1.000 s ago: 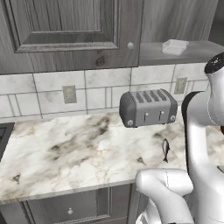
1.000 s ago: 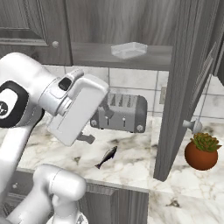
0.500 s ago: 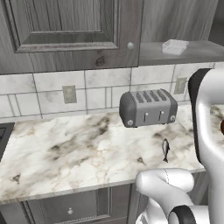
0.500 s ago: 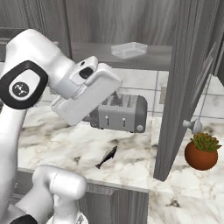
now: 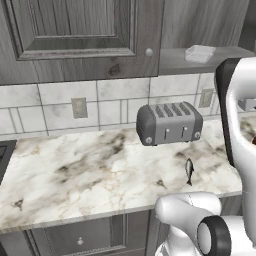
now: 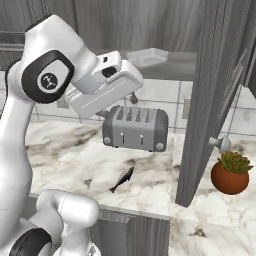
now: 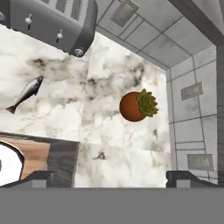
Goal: Retrieve the tupperware from the cabinet, then place the raw meat into the tupperware to avoid contamination.
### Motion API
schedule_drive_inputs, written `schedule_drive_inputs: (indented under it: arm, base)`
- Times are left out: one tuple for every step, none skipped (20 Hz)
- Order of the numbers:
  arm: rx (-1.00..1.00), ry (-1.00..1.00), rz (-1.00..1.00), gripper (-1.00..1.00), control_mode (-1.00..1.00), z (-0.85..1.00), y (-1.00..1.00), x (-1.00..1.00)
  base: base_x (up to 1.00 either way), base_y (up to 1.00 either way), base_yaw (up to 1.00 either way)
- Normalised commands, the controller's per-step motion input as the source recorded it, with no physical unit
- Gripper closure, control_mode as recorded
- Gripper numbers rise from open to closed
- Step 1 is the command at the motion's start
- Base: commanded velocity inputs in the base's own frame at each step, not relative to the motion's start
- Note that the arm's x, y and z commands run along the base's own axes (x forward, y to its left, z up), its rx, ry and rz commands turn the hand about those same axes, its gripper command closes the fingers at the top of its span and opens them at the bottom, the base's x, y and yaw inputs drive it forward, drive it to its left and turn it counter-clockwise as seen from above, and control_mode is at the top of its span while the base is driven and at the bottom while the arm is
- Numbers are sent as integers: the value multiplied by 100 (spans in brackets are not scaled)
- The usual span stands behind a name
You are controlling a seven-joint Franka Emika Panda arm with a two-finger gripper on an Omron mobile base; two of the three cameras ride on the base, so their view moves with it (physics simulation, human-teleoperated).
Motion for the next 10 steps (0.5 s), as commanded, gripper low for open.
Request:
schedule_drive_inputs:
  arm:
    - [3, -22, 2, -100, -100, 0, 11, 63]
    - [4, -22, 2, -100, -100, 0, 7, 64]
    - [7, -21, 1, -100, -100, 0, 0, 62]
    - [10, -16, 3, -100, -100, 0, 0, 65]
    - [11, -13, 5, -100, -100, 0, 0, 65]
    - [11, -13, 5, -100, -100, 0, 3, 64]
    - [9, -13, 5, -100, -100, 0, 8, 62]
    - [7, -14, 4, -100, -100, 9, 15, 51]
    - [3, -13, 2, -100, -100, 17, 22, 44]
    - [0, -9, 1, -100, -100, 27, 34, 34]
  base:
    - [0, 0, 0]
    - [0, 0, 0]
    - [0, 0, 0]
    - [0, 0, 0]
    - [0, 0, 0]
    - [0, 0, 0]
    - [0, 0, 0]
    - [0, 0, 0]
    - [0, 0, 0]
    - [0, 0, 0]
